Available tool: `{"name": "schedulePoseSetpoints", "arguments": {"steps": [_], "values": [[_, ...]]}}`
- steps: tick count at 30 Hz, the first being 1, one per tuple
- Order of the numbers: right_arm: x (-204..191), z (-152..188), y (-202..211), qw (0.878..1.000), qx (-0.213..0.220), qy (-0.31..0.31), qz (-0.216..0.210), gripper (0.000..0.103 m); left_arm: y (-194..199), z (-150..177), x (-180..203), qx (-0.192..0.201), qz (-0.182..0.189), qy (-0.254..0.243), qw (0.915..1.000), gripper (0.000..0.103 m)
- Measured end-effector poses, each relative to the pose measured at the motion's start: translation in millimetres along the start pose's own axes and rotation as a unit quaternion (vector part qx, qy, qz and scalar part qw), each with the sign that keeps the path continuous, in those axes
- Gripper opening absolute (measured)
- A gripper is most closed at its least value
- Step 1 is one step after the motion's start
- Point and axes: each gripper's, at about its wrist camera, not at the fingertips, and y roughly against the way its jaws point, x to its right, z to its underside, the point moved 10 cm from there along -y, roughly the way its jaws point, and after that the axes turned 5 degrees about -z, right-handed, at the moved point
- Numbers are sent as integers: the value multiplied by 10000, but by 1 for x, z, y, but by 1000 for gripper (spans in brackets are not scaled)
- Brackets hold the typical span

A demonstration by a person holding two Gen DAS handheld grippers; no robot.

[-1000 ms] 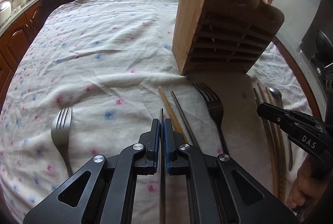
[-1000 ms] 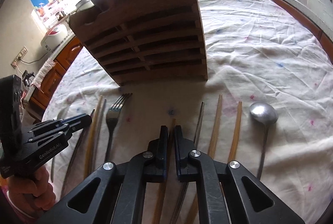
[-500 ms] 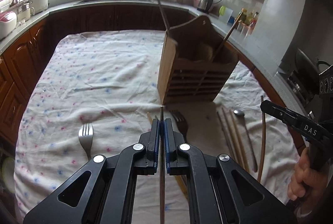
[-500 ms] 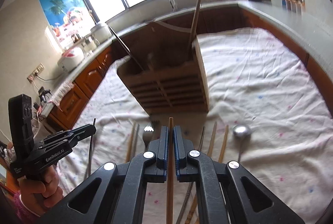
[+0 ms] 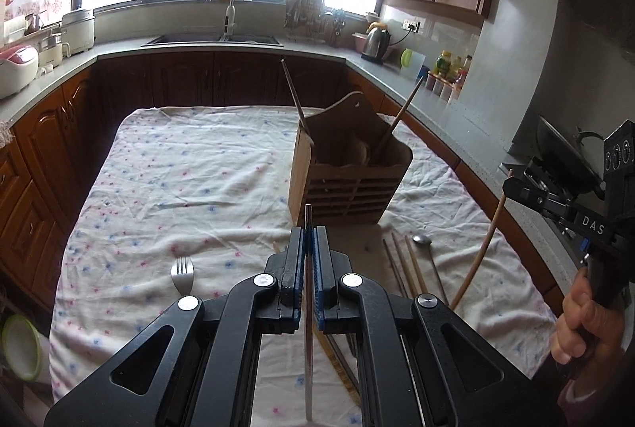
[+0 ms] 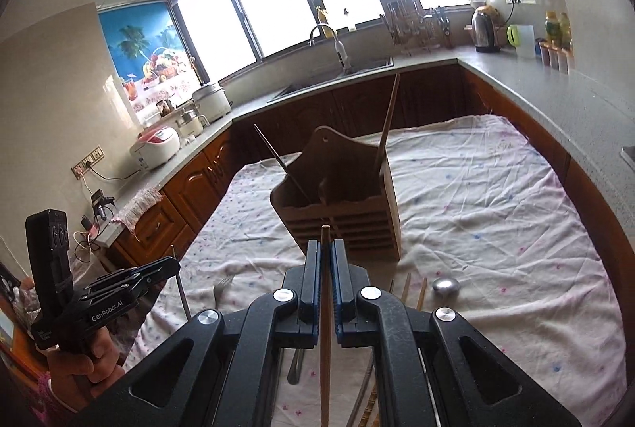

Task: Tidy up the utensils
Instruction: 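Lift both chopsticks and lower them into the wooden holder with both tools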

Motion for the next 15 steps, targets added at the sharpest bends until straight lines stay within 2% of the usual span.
{"name": "schedulePoseSetpoints", "arguments": {"steps": [15], "values": [[-3, -37, 30, 9987, 499, 122, 69, 5, 19, -27, 4, 404, 79, 69, 9991, 3]]}}
